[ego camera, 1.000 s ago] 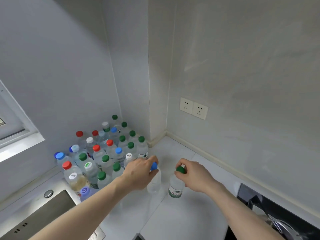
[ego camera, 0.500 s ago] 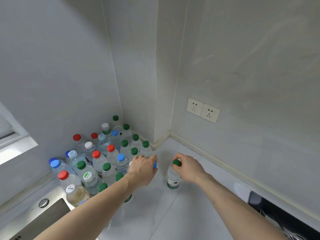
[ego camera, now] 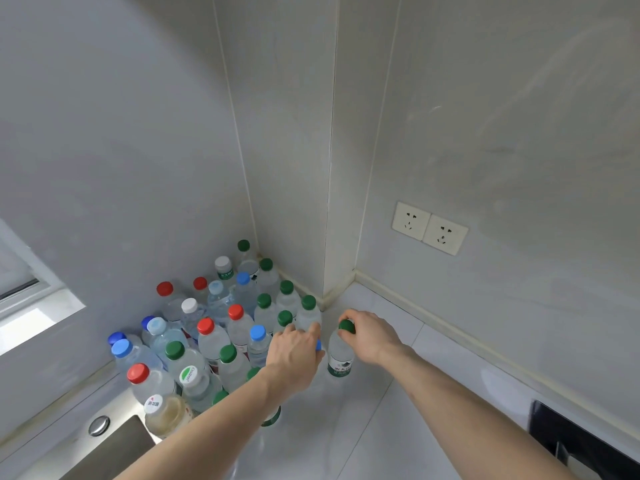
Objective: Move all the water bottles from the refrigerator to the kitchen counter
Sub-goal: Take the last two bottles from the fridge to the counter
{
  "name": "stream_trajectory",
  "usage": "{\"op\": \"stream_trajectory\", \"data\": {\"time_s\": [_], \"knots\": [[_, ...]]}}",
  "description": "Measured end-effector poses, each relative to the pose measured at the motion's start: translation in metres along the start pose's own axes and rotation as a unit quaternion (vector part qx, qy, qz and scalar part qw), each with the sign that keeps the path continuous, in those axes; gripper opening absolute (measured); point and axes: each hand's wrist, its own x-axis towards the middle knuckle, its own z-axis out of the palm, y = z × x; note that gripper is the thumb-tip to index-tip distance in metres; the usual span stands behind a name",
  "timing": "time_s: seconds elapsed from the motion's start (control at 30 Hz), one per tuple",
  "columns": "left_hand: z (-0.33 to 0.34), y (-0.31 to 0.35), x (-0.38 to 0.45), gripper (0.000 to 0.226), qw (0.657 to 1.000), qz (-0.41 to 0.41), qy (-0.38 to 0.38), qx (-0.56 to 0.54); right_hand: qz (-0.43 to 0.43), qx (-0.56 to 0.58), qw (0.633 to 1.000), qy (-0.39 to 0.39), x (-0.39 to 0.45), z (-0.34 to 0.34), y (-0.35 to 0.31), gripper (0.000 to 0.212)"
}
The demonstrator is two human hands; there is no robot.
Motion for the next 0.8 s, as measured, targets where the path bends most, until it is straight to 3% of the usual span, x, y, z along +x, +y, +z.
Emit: {"op": "stream_trajectory", "data": {"time_s": [0.33,0.63,0.8], "knots": [[-0.003,-0.007,0.002,0.036,1.0,0.0,0.011,-0.025,-0.027,-0.012,1.0,0.008,0.014,0.007,-0.016,0.025],[-0.017,-0.02,-0.013,0.038,0.997,-0.017,0.041,-0.07,-0.012,-0.01,1.0,-0.018,0.004,0.005,-0.011,0.053],[-0.031,-0.032,-0.036,0.037,0.991,-0.012,0.08,-0.11,0.004,0.041,0.999,0.02,-0.036,-0.004,-0.005,0.06]]}}
